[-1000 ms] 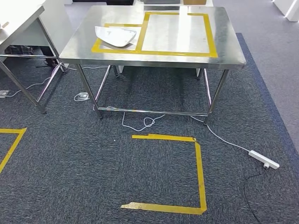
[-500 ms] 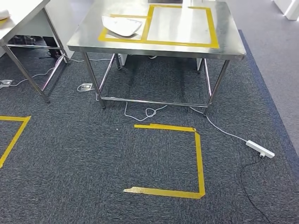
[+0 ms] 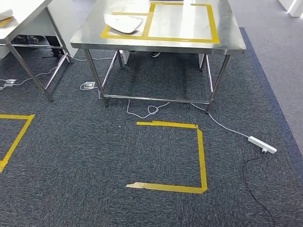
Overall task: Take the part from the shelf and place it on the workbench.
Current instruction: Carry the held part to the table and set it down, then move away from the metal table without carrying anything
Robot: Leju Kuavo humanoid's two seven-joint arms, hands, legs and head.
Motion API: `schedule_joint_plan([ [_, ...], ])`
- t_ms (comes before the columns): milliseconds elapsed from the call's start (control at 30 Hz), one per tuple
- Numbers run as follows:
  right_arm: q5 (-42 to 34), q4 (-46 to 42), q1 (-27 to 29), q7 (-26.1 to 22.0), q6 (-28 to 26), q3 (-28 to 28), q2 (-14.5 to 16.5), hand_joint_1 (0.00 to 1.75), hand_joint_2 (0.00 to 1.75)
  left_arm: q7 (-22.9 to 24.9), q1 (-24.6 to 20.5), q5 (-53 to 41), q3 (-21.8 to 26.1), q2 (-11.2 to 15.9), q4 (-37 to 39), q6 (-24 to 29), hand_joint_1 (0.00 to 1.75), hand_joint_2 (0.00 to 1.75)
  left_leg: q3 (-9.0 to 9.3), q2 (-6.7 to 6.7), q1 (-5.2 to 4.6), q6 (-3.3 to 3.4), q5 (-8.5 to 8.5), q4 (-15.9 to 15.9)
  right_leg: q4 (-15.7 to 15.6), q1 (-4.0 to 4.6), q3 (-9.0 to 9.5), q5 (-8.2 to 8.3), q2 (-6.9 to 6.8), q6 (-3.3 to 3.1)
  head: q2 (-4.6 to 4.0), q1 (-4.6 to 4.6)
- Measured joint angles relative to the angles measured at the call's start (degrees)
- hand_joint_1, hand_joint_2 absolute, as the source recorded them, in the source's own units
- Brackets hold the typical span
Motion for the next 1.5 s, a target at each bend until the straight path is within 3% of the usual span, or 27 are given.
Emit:
schedule_joint_plan([
  [67,-0.6,0.0,-0.1,-0.4,-0.2,0.4,-0.1,0.0,0.0,0.8,0.5,0.2,0.0,0.1,-0.9,-0.5,0.0,0.0,-1.84,-0.2,0.34,-0.77,-3.47,4.5,-0.1,-0.21,-0.51,0.58,-0.13,-0.57,0.0,-0.31],
  [133,-1.3,0.0,-0.2,-0.7,-0.4,0.8,-0.1,0.0,0.0,1.5,1.1,0.4,0.0,0.1,-1.8,-0.9,0.0,0.0,-4.7,-0.26,0.8,-1.46,-7.72,12.1,0.0,-0.18,-1.13,0.89,-0.2,-0.7,0.0,-0.56],
  [167,-1.8,0.0,-0.2,-0.9,-0.6,1.0,-0.1,0.0,0.0,1.9,1.3,0.6,0.0,0.1,-2.3,-1.0,0.0,0.0,-5.52,-0.27,0.98,-1.66,-8.66,14.8,0.1,-0.16,-1.37,0.98,-0.25,-0.67,0.0,-0.55],
  [200,-2.3,0.0,-0.2,-1.0,-0.7,1.2,-0.1,0.0,0.0,2.3,1.6,0.7,0.0,0.1,-2.8,-1.0,0.0,0.0,-5.47,-0.27,1.1,-1.78,-8.5,15.6,0.3,-0.16,-1.53,1.04,-0.28,-0.63,0.0,-0.56],
  [233,-2.8,0.0,-0.3,-1.2,-0.8,1.3,-0.2,0.0,0.0,2.8,1.8,0.9,0.0,0.1,-3.2,-1.0,0.0,0.0,-4.49,-0.27,1.2,-1.81,-7.34,14.3,0.4,-0.16,-1.59,1.06,-0.3,-0.6,0.0,-0.56],
  [300,-3.4,0.0,-0.4,-1.4,-1.0,1.5,-0.2,0.0,0.0,3.8,2.1,1.1,0.0,0.0,-4.0,-0.6,0.0,0.0,-0.39,-0.3,1.32,-1.55,-3.49,6.7,0.7,-0.16,-1.55,1.11,-0.27,-0.43,0.0,-0.55],
  [367,-3.7,0.1,-0.6,-1.6,-1.3,1.6,-0.3,0.0,0.0,4.4,2.2,1.1,0.0,-0.2,-4.6,-0.2,0.0,0.0,2.35,-0.34,1.25,-1.03,-1.46,0.4,1.2,0.04,-1.83,1.15,-0.24,0.0,0.01,-0.5],
  [500,-3.8,0.2,-1.0,-1.7,-1.5,2.5,-0.8,0.0,0.0,4.8,2.4,1.5,-0.1,-0.7,-5.2,0.0,0.0,0.0,2.09,-0.32,0.93,-0.56,-1.61,-0.9,1.6,0.1,-2.85,1.49,-0.17,-0.08,0.0,-0.35],
  [933,-3.5,2.2,-3.1,-2.8,-2.0,6.0,-0.9,0.0,0.0,4.4,1.9,3.4,-0.6,-0.7,-5.3,0.2,0.0,0.0,0.82,-0.31,-0.21,1.72,-0.82,-0.5,0.8,-1.07,-3.41,2.92,-0.29,2.75,0.0,-0.43],
  [967,-3.6,2.3,-3.2,-2.8,-2.0,6.2,-0.9,0.0,0.0,4.4,1.9,3.5,-0.6,-0.7,-5.3,0.2,0.0,0.0,0.83,-0.36,-0.11,2.04,-0.55,-0.7,1.1,-1.1,-3.65,2.58,-0.29,2.91,0.0,-0.4],
  [1033,-3.7,2.5,-3.3,-2.8,-2.1,6.5,-1.0,0.0,0.0,4.4,1.8,3.5,-0.6,-0.8,-5.3,0.3,0.0,0.0,0.72,-0.58,0.17,2.67,0.05,-1.2,4.6,-1.08,-5.35,-0.17,-0.13,3.02,0.0,-0.24],
  [1100,-3.8,2.8,-3.4,-2.8,-2.1,6.7,-1.1,0.0,0.0,4.3,1.8,3.5,-0.6,-0.9,-5.3,0.3,0.0,0.0,0.29,-1.0,0.17,2.86,0.35,-1.2,12.5,-1.04,-8.74,-4.55,0.09,2.96,0.0,-0.12],
  [1133,-3.9,2.9,-3.4,-2.8,-2.1,6.8,-1.1,0.0,0.0,4.3,1.8,3.5,-0.6,-0.9,-5.3,0.3,0.0,0.0,0.1,-1.29,0.14,2.82,0.45,-1.2,16.0,-1.0,-10.22,-6.0,0.13,2.93,0.0,-0.11],
  [1167,-3.9,3.1,-3.4,-2.8,-2.1,6.9,-1.1,0.0,0.0,4.3,1.9,3.6,-0.6,-1.0,-5.3,0.3,0.0,0.0,-0.03,-1.64,0.12,2.74,0.54,-1.2,17.9,-0.96,-10.87,-6.38,0.17,2.85,0.0,-0.12],
  [1200,-4.0,3.2,-3.4,-2.8,-2.1,7.0,-1.1,0.0,0.0,4.3,1.9,3.6,-0.6,-1.0,-5.3,0.3,0.0,0.0,-0.09,-2.08,0.11,2.64,0.61,-1.1,17.4,-0.92,-10.36,-5.57,0.25,2.71,0.0,-0.1],
  [1233,-4.2,3.3,-3.4,-2.9,-2.1,7.1,-1.1,0.0,0.0,4.2,1.9,3.7,-0.7,-1.0,-5.3,0.3,0.0,0.0,-0.09,-2.59,0.11,2.53,0.67,-1.1,14.5,-0.91,-8.72,-3.83,0.52,2.51,0.0,-0.11],
  [1267,-4.4,3.4,-3.4,-3.0,-2.1,7.2,-1.1,0.0,0.0,4.1,1.9,3.9,-0.7,-1.1,-5.2,0.3,0.0,0.0,-0.08,-3.16,0.12,2.38,0.72,-1.0,10.1,-0.92,-6.33,-1.86,1.33,2.22,0.0,-0.1],
  [1333,-5.0,3.6,-3.6,-3.3,-2.2,7.4,-1.2,0.0,0.0,3.9,1.6,4.3,-0.9,-1.2,-5.2,0.3,0.0,0.0,-0.35,-4.28,0.02,1.86,0.81,-0.7,2.8,-0.99,-2.56,0.21,3.64,1.78,0.0,-0.15],
  [1400,-5.7,3.8,-3.8,-3.6,-2.2,7.7,-1.2,0.0,0.0,3.7,1.5,4.6,-1.1,-1.2,-5.2,0.3,0.0,0.0,-0.84,-5.36,0.16,1.08,1.02,-0.6,0.8,-0.83,-1.46,0.12,4.39,1.52,0.0,-0.2],
  [1433,-6.0,3.9,-3.8,-3.7,-2.3,7.9,-1.2,0.0,0.0,3.7,1.4,4.8,-1.3,-1.1,-5.1,0.4,0.0,0.0,-1.06,-5.93,0.31,0.68,1.21,-0.6,0.8,-0.78,-1.38,0.27,3.75,1.3,0.0,-0.2],
  [1500,-6.6,4.1,-4.1,-3.9,-2.3,8.3,-1.3,0.0,0.0,3.5,1.5,5.1,-1.5,-1.1,-5.0,0.5,0.0,0.0,-1.79,-5.11,0.4,-0.12,0.41,0.5,0.6,-0.89,-1.23,0.69,2.44,0.59,0.0,-0.41],
])
